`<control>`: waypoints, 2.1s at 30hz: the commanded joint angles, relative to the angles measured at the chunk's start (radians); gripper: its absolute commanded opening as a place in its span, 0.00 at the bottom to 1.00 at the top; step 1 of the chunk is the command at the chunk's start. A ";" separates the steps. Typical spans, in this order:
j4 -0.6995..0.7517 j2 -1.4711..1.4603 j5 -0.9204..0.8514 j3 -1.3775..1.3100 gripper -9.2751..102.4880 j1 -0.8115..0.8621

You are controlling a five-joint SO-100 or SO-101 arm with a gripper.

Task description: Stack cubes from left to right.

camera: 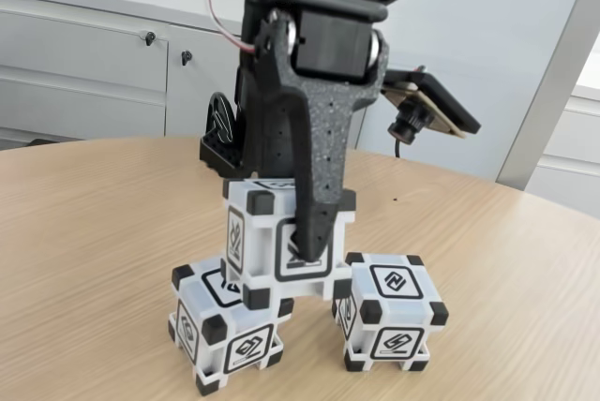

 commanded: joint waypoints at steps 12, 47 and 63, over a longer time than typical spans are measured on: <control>0.002 0.015 0.002 -0.009 0.19 0.008; 0.002 0.014 -0.023 -0.006 0.20 0.144; 0.020 0.037 -0.123 0.129 0.20 0.141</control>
